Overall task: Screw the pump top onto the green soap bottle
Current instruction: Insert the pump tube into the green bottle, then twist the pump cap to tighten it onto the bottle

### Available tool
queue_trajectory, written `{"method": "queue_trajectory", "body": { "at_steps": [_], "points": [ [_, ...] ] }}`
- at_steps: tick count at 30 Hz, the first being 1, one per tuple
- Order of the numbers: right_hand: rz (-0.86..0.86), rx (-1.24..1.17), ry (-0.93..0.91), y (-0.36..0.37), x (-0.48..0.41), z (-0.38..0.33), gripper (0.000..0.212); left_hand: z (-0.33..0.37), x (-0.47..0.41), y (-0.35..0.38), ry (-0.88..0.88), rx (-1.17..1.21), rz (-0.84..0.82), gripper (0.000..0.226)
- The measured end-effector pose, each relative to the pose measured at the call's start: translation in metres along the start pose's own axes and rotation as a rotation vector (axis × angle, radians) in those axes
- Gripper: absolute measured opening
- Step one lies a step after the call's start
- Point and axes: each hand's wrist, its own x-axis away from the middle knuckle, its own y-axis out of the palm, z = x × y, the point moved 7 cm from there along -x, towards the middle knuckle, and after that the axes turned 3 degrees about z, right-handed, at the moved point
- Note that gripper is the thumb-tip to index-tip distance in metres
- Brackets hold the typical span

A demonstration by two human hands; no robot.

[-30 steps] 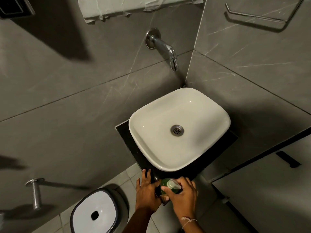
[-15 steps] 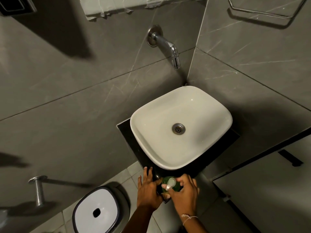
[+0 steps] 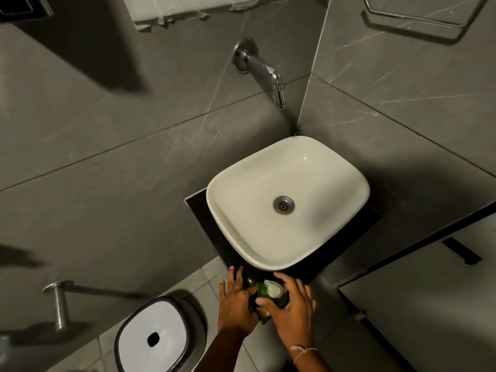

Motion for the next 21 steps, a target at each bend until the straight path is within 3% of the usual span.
{"method": "queue_trajectory", "body": {
  "at_steps": [4,8,16,21],
  "points": [
    [0.041,0.001,-0.001,-0.009,0.0,0.005,0.041,0.0,-0.001,0.002,0.006,-0.008,-0.016,0.065],
    [0.069,0.116,0.088,-0.006,-0.002,-0.001,0.053,-0.001,0.0,0.002,-0.003,-0.014,-0.011,0.06],
    [0.073,-0.058,0.005,-0.009,0.0,0.005,0.035,0.0,-0.001,0.002,0.004,-0.01,-0.013,0.064],
    [0.087,0.022,0.084,-0.003,0.001,0.005,0.048,0.001,0.0,0.001,-0.001,-0.022,-0.005,0.054]
  ]
}}
